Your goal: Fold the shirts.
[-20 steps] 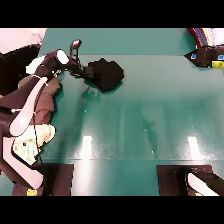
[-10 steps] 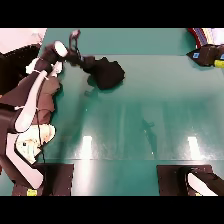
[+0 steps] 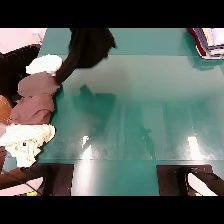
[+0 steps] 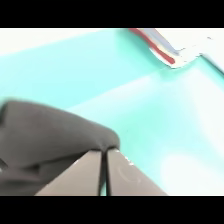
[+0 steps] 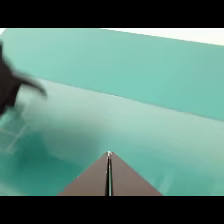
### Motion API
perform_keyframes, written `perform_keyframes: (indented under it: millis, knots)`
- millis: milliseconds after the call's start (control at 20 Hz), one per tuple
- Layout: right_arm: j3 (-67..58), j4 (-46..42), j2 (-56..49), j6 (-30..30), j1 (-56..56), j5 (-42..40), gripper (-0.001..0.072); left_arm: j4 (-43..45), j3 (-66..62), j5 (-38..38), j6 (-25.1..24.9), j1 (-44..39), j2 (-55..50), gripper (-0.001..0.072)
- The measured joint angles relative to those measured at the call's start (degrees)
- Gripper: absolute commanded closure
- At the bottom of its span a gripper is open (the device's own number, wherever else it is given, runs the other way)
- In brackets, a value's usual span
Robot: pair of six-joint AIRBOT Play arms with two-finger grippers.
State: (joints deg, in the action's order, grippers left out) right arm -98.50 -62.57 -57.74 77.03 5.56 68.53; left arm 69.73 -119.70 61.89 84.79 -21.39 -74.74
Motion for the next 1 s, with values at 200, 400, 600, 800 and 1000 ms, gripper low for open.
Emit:
perform_keyframes:
  millis: [200,400,600,800,1000]
  knots:
    - [-6.19,-0.37,-3.28,0.0,0.02,5.75,0.0693,7.5,7.04,3.82,2.78,-7.91,2.84,0.0682]
    - [-7.72,-0.39,-5.27,0.66,0.02,9.92,0.0693,10.75,18.86,3.32,3.1,-11.19,0.46,0.0143]
    - [-5.53,-0.39,-5.81,1.27,0.02,11.87,0.0693,11.91,24.46,4.55,3.56,-7.15,-1.88,0.0108]
    - [-2.32,-0.39,-5.99,1.4,0.04,12.31,0.0693,10.45,30.1,11.8,4.0,-0.83,-2.14,0.0107]
    - [0.09,-0.13,-6.03,1.44,0.13,12.44,0.0693,3.08,46.53,11.82,3.82,0.57,1.81,0.0106]
